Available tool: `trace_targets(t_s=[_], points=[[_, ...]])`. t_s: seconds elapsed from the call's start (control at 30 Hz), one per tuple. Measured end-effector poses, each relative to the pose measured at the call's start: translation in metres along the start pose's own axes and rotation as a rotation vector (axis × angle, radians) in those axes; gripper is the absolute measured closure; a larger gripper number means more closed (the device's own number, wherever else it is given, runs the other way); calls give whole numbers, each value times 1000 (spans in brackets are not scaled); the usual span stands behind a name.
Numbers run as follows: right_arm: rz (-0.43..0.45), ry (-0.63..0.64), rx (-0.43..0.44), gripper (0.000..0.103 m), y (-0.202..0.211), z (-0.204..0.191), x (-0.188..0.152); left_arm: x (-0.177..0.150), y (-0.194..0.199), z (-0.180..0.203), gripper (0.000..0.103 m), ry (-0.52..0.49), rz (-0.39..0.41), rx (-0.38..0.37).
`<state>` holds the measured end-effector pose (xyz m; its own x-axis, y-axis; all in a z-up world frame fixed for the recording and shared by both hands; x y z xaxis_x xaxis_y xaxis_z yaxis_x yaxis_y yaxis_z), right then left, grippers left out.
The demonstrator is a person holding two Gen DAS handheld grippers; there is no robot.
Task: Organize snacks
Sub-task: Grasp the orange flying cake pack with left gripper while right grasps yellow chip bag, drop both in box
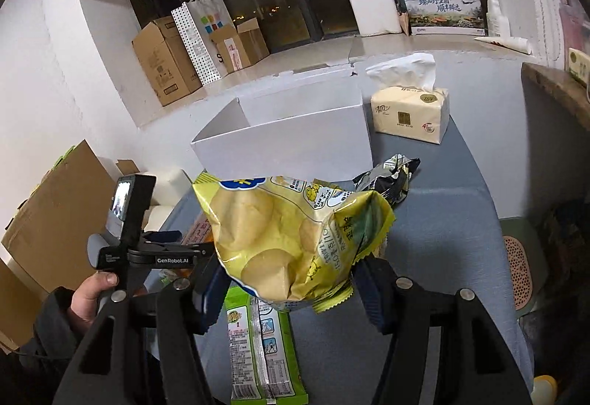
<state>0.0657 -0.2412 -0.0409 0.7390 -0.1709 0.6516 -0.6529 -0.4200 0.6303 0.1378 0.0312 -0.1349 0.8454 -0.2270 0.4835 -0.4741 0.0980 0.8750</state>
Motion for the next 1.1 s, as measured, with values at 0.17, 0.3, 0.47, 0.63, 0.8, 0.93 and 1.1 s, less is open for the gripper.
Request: trace_targets(t_s=[0.17, 0.3, 0.47, 0.63, 0.8, 0.93, 1.1], points=[[-6, -2, -1, 37, -3, 1, -1, -4, 15, 2, 39, -36, 13, 59], [-10, 2, 0, 37, -5, -1, -2, -12, 35, 2, 39, -31, 64, 46], [-28, 14, 4, 37, -14, -5, -3, -17, 69, -1, 40, -10, 141, 35], [-31, 44, 33, 37, -28, -20, 18, 13, 108, -10, 39, 10, 240, -3], [29, 80, 34, 37, -51, -42, 79, 82, 129, -15, 39, -26, 330, 10], [25, 49, 10, 37, -90, -50, 136, 145, 121, -23, 39, -54, 349, 32], [-22, 37, -41, 37, -142, -49, 180, 202, 81, -33, 39, -81, 313, 62]])
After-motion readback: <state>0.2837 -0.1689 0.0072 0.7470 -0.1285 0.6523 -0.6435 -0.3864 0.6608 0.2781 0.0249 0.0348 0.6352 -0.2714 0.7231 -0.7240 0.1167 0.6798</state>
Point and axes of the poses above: each gripper's, at about its wrist camera, not at the fingertips, and y roughly against the way its jaws point, z to its right, x to its top, the point moved 3 cm from there along -y, roughly the way its jaws point, and after that the axes turned 13 degrees about -y, right-handed, at the moved point
